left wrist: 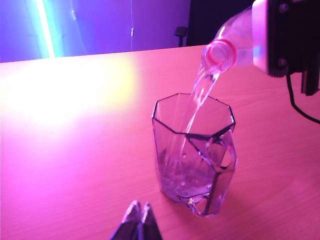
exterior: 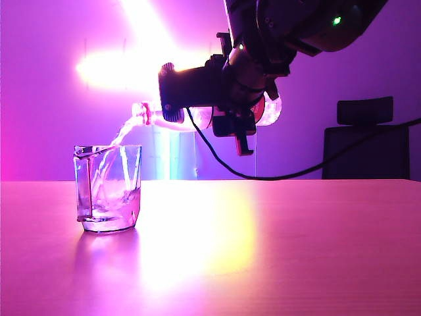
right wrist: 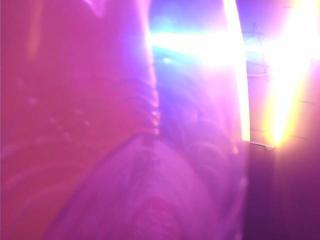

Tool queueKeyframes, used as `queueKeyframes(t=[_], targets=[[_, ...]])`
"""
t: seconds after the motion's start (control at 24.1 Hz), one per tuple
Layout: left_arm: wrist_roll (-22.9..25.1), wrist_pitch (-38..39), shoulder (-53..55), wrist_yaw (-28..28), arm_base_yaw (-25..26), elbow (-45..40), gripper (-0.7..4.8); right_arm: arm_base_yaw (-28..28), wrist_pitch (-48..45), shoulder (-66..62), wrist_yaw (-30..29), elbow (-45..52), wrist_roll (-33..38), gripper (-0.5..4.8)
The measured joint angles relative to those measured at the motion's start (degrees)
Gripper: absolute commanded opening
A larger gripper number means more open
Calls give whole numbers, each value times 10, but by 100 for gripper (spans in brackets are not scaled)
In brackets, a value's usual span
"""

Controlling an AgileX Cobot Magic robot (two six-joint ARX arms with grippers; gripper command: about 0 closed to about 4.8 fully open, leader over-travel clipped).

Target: Pick up the mineral water bottle on the table and pour water into the mug until it's half full.

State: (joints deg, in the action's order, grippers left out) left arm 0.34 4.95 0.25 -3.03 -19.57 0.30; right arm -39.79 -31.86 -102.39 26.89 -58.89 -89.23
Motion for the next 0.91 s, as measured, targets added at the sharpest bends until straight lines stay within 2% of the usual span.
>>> queueKeyframes(t=[0.75,0.91], targets=[[0,0,0,0,0,0,-2,0,-2,0,0,0,0,228],[0,0,0,0,0,0,-2,0,12,0,1,-1,34,228]])
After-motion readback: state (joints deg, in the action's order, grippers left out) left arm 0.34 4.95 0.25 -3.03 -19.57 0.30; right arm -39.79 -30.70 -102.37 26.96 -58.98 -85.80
